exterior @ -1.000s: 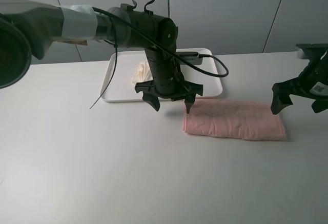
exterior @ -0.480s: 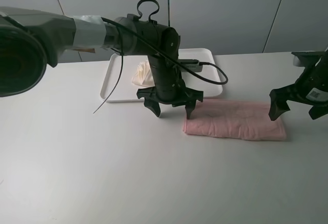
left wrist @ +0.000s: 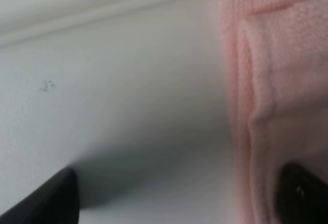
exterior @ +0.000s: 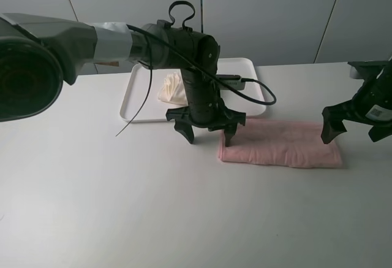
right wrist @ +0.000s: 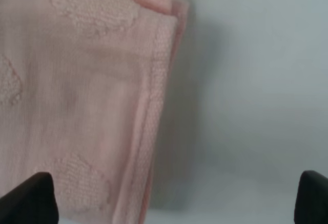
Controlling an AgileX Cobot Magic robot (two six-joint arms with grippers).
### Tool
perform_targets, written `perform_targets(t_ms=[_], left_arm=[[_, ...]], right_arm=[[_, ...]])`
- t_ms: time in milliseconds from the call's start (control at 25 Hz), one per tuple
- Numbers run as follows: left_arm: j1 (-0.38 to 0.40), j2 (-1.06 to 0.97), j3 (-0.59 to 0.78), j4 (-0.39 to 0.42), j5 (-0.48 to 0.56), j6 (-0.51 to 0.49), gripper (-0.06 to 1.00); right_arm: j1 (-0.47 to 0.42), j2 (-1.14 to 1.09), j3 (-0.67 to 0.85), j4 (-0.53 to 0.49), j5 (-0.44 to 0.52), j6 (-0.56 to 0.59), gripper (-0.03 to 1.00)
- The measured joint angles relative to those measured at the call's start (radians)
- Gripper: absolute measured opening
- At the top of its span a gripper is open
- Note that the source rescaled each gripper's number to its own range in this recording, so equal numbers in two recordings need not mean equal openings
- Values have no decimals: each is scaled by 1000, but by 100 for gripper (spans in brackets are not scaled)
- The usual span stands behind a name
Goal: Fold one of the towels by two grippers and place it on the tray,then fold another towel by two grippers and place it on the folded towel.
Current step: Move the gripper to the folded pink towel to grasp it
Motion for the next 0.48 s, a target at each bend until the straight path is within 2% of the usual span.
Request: perform_targets(t_ms=[480], left_arm=[[0, 0, 0, 28, 31, -20, 98]], right_arm=[[0, 81, 0, 6, -12, 7, 100]])
